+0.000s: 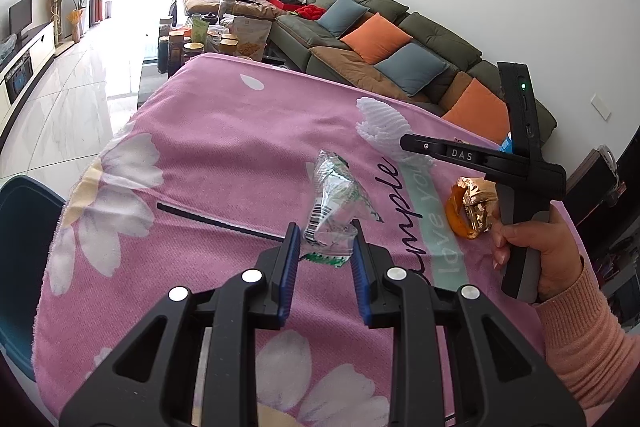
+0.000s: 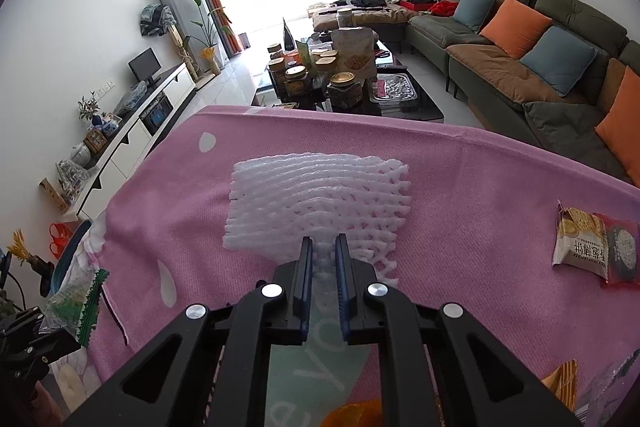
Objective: Collect trash
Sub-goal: 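Lift the foam net and plastic bag and carry them toward the teal bin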
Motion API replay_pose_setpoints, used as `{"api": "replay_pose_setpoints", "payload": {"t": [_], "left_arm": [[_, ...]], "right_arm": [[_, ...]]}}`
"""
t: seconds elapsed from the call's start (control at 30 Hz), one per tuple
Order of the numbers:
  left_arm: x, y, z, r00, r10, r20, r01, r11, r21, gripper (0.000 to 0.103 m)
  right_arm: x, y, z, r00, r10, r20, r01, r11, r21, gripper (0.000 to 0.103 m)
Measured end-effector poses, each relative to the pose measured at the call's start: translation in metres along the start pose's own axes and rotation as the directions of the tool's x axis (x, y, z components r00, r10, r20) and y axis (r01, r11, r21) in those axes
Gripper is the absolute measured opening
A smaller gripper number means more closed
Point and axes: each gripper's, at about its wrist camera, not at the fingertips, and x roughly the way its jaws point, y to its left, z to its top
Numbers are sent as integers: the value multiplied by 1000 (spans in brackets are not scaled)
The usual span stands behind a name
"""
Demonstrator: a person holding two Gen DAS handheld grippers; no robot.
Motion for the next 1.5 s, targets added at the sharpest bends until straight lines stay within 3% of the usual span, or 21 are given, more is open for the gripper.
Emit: {"api": "replay_pose_setpoints", "payload": {"t": [0.23, 0.57, 0.87, 1.5], "left_arm": [[-15, -1, -5, 1000, 10, 20, -10, 1000, 3, 25], [-51, 7, -28, 998, 53, 42, -53, 999, -3, 25], [-81, 22, -53, 995, 79, 57, -77, 996, -34, 25], [-131, 52, -75, 986, 136, 97, -125, 986, -110, 25]], "right_arm": [[-36, 19, -11, 993, 97, 65, -96, 995, -24, 10], [-76, 51, -41, 963, 242, 116, -237, 970, -62, 10], [-88, 82, -62, 944, 309, 113, -296, 948, -114, 10], [-84, 134, -80, 914, 400, 63, -383, 905, -183, 10]]}}
